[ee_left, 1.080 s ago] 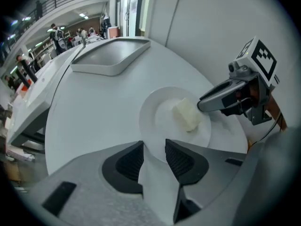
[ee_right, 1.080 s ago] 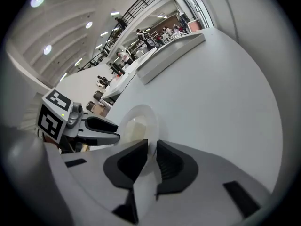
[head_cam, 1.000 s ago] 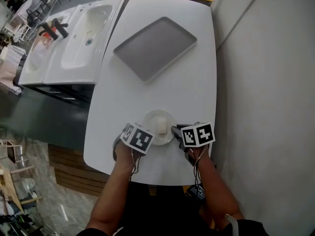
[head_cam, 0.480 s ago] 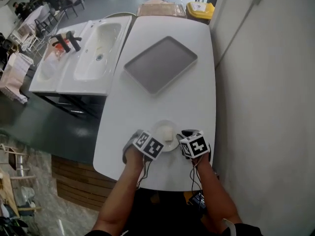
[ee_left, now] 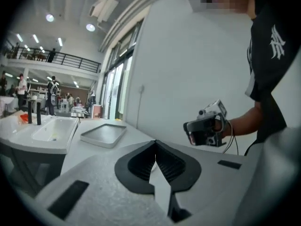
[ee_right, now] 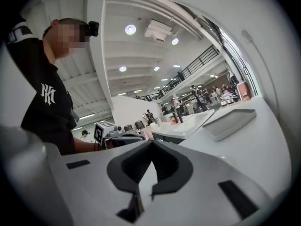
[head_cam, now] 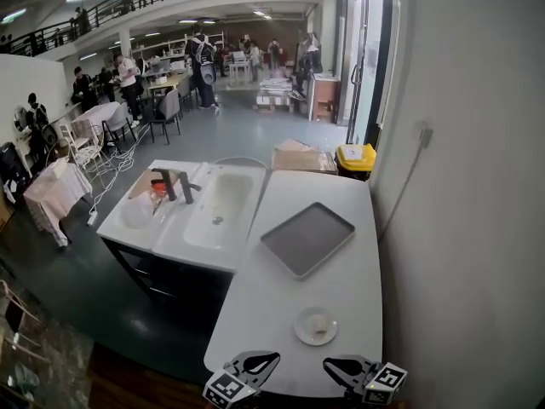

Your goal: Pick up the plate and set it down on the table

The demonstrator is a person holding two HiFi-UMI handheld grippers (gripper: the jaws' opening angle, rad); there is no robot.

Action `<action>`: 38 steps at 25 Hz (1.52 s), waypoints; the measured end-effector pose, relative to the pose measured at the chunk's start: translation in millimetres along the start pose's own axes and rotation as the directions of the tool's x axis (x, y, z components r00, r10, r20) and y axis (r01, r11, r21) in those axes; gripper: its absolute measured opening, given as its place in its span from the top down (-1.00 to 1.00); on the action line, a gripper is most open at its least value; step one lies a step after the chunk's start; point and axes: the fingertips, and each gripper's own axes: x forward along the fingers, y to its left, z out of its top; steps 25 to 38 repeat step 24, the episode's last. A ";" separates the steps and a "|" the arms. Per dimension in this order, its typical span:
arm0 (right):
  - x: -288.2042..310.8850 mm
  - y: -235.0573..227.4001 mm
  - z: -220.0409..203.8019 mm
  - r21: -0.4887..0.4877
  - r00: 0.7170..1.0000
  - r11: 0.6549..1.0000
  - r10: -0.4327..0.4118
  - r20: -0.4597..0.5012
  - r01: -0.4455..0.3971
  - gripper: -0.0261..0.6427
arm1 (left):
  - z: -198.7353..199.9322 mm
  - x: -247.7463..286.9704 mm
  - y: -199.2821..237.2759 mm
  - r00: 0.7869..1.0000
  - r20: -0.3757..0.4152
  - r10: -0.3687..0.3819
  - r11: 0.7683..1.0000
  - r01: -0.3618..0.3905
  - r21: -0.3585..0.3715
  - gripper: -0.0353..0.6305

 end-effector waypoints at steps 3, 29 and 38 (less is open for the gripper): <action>20.5 46.2 -2.8 0.024 0.998 0.999 0.035 0.060 -0.036 0.91 | 0.5 -27.3 -21.2 0.992 0.105 -0.066 0.994 0.074 -0.078 0.88; -2.3 138.6 13.0 -0.104 0.991 0.989 0.115 0.067 -0.108 0.91 | 17.7 -81.3 -97.0 0.959 0.210 -0.188 0.973 0.211 -0.095 0.88; -2.3 138.6 13.0 -0.104 0.991 0.989 0.115 0.067 -0.108 0.91 | 17.7 -81.3 -97.0 0.959 0.210 -0.188 0.973 0.211 -0.095 0.88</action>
